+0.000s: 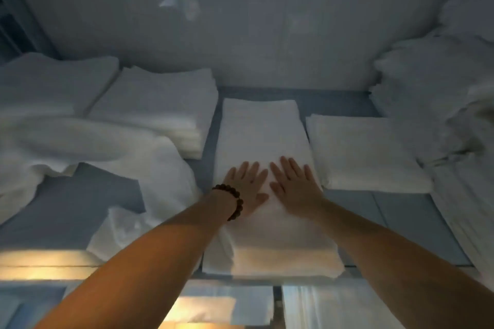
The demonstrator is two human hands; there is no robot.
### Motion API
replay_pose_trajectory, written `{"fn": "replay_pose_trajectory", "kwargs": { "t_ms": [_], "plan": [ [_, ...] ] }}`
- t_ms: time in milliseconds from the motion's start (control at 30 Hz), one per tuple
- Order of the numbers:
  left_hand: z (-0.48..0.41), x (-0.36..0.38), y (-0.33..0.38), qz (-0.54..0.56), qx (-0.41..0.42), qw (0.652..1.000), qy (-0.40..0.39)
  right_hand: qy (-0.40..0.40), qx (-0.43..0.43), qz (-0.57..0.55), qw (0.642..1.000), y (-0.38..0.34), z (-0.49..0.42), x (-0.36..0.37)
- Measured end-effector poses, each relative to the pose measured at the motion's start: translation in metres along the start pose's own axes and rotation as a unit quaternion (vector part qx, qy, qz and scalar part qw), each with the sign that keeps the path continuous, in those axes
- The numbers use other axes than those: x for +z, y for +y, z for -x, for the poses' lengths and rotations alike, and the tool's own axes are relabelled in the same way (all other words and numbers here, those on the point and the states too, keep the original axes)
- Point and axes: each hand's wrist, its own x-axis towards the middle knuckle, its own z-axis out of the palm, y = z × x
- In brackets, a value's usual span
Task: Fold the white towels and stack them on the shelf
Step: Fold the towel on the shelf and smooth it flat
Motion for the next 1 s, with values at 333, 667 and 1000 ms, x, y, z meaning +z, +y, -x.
{"fn": "replay_pose_trajectory", "kwargs": {
  "t_ms": [333,667,1000],
  "plan": [
    [0.142,-0.008,0.025,0.38,-0.074,0.915,0.119,-0.082,-0.003,-0.03,0.996,-0.012,0.135,-0.012],
    [0.154,0.006,0.028,0.55,-0.205,0.793,0.165,-0.061,-0.019,0.015,0.998,-0.01,0.166,-0.003],
    [0.144,0.011,0.028,0.561,-0.133,0.805,0.14,0.059,-0.029,-0.039,0.997,-0.009,0.178,0.003]
  ]
}}
